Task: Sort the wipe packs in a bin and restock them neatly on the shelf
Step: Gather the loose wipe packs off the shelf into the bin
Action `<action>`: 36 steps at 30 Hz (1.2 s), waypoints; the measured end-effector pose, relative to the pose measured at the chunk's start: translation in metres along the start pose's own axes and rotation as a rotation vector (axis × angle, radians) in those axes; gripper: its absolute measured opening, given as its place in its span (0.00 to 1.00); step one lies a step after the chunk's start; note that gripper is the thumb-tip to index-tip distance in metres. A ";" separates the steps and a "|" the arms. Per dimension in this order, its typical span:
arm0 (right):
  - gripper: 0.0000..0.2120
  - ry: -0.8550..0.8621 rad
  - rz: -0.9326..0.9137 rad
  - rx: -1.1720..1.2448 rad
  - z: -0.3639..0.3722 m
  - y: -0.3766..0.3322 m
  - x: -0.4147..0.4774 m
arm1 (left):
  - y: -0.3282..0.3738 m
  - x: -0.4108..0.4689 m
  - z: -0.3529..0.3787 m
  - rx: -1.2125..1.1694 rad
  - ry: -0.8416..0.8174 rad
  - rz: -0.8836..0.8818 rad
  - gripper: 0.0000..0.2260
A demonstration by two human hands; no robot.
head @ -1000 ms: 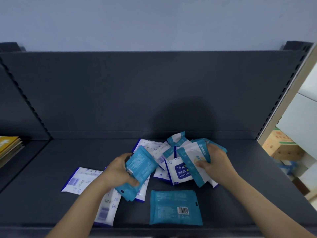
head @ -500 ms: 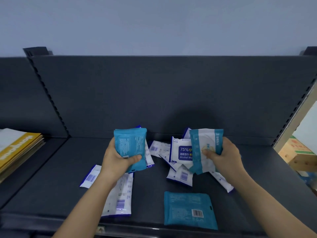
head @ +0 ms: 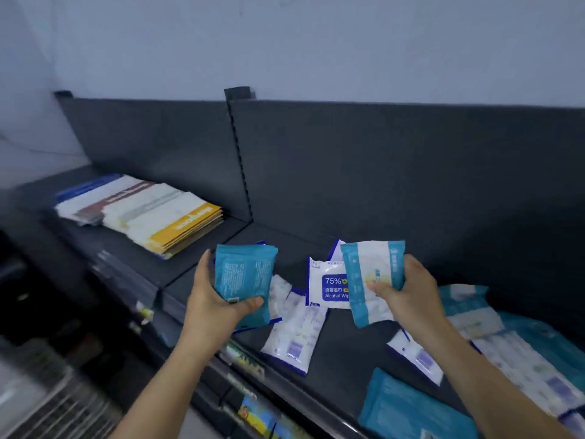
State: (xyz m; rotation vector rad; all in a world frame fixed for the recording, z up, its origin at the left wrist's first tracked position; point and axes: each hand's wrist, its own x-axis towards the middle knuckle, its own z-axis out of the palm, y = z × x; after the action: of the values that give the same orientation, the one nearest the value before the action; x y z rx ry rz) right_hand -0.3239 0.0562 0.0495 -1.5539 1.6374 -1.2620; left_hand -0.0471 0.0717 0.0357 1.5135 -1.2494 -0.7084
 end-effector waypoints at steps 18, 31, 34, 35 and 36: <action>0.17 -0.542 -0.182 0.127 0.227 -0.114 -0.031 | -0.064 -0.073 -0.213 0.013 0.608 -0.238 0.33; 0.13 -0.694 -0.275 0.163 0.483 -0.242 -0.094 | -0.152 -0.052 -0.461 -0.044 0.835 -0.317 0.36; 0.14 -0.732 -0.276 0.157 0.537 -0.271 -0.110 | -0.168 -0.042 -0.510 -0.014 0.845 -0.328 0.37; 0.15 -0.747 -0.283 0.153 0.553 -0.279 -0.116 | -0.175 -0.039 -0.524 -0.003 0.852 -0.330 0.38; 0.15 -0.759 -0.296 0.152 0.569 -0.287 -0.121 | -0.180 -0.037 -0.536 0.002 0.860 -0.329 0.38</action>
State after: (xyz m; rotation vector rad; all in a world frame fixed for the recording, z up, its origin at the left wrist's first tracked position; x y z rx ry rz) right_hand 0.3246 0.0584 0.0462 -1.9014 0.8372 -0.7430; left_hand 0.4819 0.2748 0.0342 1.7618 -0.3575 -0.1897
